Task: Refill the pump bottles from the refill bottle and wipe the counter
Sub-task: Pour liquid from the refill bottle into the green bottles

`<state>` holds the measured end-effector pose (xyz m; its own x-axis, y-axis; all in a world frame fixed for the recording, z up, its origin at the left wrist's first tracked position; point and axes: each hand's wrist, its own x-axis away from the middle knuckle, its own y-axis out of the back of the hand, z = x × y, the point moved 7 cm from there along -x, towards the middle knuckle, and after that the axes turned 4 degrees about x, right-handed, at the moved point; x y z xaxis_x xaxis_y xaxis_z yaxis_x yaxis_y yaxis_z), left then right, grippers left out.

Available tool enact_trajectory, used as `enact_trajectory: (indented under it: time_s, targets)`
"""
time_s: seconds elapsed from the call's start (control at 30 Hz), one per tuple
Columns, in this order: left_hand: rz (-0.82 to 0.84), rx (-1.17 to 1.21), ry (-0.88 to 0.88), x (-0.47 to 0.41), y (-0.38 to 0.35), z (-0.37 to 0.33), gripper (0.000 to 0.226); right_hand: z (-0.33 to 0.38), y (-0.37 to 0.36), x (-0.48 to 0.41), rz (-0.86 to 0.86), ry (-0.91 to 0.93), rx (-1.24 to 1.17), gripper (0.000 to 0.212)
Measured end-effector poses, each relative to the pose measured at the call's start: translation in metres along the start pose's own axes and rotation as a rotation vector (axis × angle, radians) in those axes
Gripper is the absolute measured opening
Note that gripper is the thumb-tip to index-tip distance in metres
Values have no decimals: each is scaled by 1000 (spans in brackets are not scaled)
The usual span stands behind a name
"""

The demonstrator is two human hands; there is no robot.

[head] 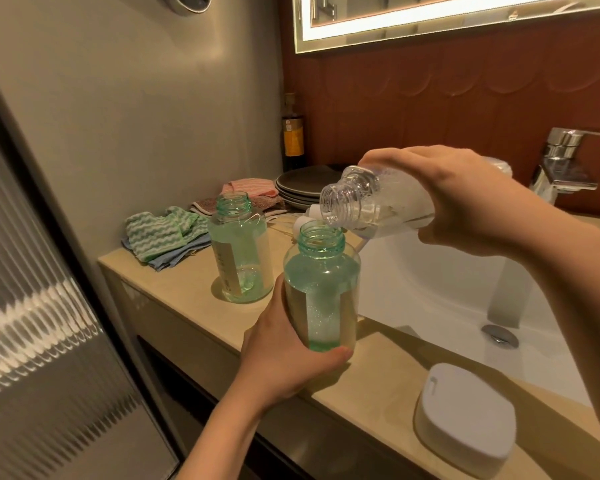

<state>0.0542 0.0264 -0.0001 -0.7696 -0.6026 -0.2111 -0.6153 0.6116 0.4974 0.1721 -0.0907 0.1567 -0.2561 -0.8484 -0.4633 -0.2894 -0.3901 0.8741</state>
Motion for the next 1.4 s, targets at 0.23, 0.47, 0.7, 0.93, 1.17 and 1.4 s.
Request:
enact_trajectory:
  time_s: [0.23,0.47,0.7,0.93,1.17,1.4]
  targets:
    - [-6,-14,6,1,0,0,97,2,2,1,-5,12,3,95]
    - [-2,-12,8,1,0,-2,89,2,2,0,-5,16,24,95]
    - [-6,-18,14,2,0,-2,90,2,1,0,-2,19,40,96]
    - [-15,-33,15,1,0,0,98,2,4,0,-12,24,47,96]
    - [-10,-34,16,1,-1,-1,102,2,2,-1,-13,30,52,97]
    - [-12,2,16,1,-2,0,100,2,3,-1,-15,30,39,97]
